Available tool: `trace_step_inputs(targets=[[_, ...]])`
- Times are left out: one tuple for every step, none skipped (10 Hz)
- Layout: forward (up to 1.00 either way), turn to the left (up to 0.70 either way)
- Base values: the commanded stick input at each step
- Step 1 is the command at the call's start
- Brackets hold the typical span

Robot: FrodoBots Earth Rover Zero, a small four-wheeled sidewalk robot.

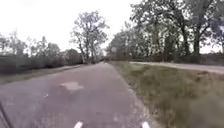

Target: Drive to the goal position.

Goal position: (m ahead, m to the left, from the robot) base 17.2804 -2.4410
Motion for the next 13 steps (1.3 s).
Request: trace_step_inputs(targets=[[1.00, 0.00], [1.00, 0.00], [1.00, 0.00], [1.00, 0.00], [1.00, 0.00], [1.00, 0.00], [1.00, 0.00], [1.00, 0.00], [1.00, 0.00], [1.00, 0.00], [1.00, 0.00], [1.00, 0.00], [1.00, 0.00]])
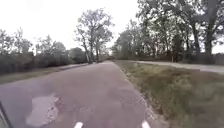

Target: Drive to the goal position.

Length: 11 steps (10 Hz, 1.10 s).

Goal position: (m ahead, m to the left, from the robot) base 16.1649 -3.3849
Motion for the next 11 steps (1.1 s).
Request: trace_step_inputs(targets=[[1.00, 0.00], [1.00, 0.00], [1.00, 0.00], [1.00, 0.00], [1.00, 0.00], [1.00, 0.00], [1.00, 0.00], [1.00, 0.00], [1.00, 0.00], [1.00, 0.00], [1.00, 0.00]])
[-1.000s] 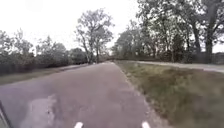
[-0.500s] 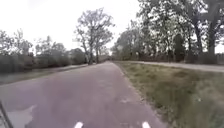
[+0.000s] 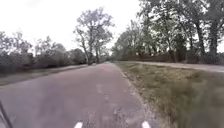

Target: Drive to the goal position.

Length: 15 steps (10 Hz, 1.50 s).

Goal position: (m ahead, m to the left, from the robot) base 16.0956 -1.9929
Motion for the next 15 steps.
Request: trace_step_inputs(targets=[[1.00, 0.00], [1.00, 0.00], [1.00, 0.00], [1.00, 0.00], [1.00, 0.00], [1.00, 0.00], [1.00, 0.00], [1.00, 0.00], [1.00, 0.00], [1.00, 0.00], [1.00, 0.00], [1.00, 0.00], [1.00, 0.00], [1.00, 0.00], [1.00, 0.00]])
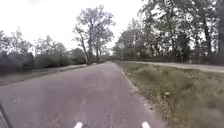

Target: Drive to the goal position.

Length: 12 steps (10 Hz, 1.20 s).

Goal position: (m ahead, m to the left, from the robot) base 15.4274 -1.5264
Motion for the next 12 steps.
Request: trace_step_inputs(targets=[[1.00, 0.00], [1.00, 0.00], [1.00, 0.00], [1.00, 0.00], [1.00, 0.00], [1.00, 0.00], [1.00, 0.00], [1.00, 0.00], [1.00, 0.00], [1.00, 0.00], [1.00, 0.00], [1.00, 0.00]])
